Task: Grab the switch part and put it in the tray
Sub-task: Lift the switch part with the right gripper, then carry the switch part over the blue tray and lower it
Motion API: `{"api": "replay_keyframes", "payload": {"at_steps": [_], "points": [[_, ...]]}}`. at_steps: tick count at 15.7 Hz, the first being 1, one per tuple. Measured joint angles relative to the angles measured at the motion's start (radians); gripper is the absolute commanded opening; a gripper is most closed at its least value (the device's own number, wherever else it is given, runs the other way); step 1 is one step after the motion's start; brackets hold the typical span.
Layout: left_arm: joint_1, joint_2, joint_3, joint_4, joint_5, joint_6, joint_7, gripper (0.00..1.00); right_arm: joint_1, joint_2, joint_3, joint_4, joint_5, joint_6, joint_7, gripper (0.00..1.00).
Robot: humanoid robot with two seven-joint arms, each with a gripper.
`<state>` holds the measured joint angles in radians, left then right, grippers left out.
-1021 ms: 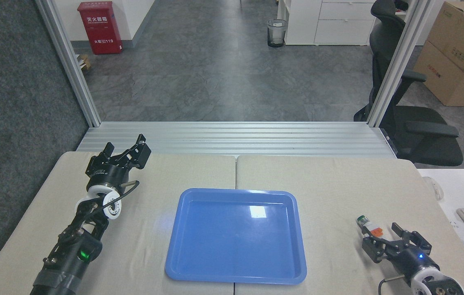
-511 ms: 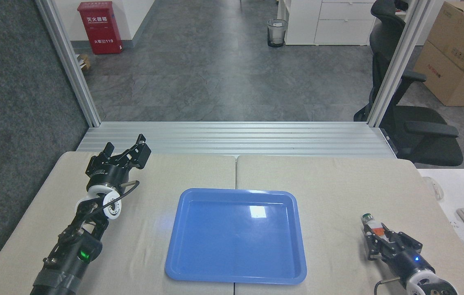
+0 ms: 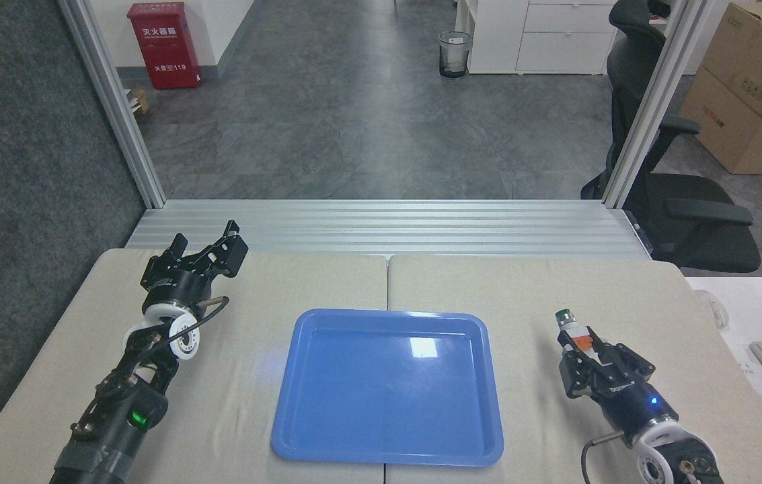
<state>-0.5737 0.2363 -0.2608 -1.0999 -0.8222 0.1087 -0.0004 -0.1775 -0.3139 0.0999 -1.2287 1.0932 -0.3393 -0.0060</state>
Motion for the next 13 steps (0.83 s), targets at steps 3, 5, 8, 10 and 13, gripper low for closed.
{"api": "replay_keyframes", "payload": {"at_steps": [3, 5, 8, 10, 13], "points": [[0.000, 0.000, 0.000, 0.000, 0.000, 0.000, 0.000, 1.00, 0.014, 0.052, 0.056, -0.099, 0.038, 0.006, 0.059, 0.00], [0.000, 0.000, 0.000, 0.000, 0.000, 0.000, 0.000, 1.00, 0.017, 0.090, 0.106, -0.147, 0.074, 0.053, 0.096, 0.00], [0.000, 0.000, 0.000, 0.000, 0.000, 0.000, 0.000, 1.00, 0.019, 0.141, 0.190, -0.171, 0.135, 0.198, 0.150, 0.00], [0.000, 0.000, 0.000, 0.000, 0.000, 0.000, 0.000, 1.00, 0.019, 0.177, 0.238, -0.163, 0.169, 0.290, 0.163, 0.00], [0.000, 0.000, 0.000, 0.000, 0.000, 0.000, 0.000, 1.00, 0.010, 0.225, 0.291, -0.148, 0.199, 0.356, 0.170, 0.00]]}}
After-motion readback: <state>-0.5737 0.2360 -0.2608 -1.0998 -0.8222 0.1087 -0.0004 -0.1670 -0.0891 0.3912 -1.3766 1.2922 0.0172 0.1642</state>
